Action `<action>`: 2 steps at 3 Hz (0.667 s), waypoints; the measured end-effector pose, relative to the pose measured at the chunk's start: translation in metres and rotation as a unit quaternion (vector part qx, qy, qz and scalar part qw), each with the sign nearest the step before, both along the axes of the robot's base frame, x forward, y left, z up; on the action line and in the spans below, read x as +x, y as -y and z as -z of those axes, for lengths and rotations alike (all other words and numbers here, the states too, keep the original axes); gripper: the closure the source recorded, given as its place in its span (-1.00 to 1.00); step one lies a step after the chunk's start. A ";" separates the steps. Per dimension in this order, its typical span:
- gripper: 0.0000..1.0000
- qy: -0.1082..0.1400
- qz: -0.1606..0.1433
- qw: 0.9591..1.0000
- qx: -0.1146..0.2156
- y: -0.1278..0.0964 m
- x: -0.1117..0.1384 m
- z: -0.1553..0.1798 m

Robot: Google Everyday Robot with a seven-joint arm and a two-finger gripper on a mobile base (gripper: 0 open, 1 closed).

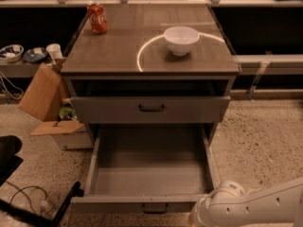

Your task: Close middle drawer

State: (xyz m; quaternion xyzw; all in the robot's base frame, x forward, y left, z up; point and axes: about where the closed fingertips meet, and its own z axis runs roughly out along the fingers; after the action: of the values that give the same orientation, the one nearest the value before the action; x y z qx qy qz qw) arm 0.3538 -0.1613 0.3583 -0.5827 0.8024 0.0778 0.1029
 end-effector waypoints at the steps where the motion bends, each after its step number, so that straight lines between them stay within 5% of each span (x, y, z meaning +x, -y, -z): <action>1: 1.00 0.000 0.000 1.000 0.000 0.000 -0.001 -0.001; 2: 1.00 0.031 0.004 0.999 0.010 0.006 0.022 0.000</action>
Offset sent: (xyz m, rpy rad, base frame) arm 0.0573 -0.0132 -0.0104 0.0502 -0.1769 -0.0274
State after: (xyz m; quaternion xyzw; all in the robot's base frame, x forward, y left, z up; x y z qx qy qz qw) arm 0.3758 -0.1677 0.3579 -0.5803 0.8006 0.0673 0.1336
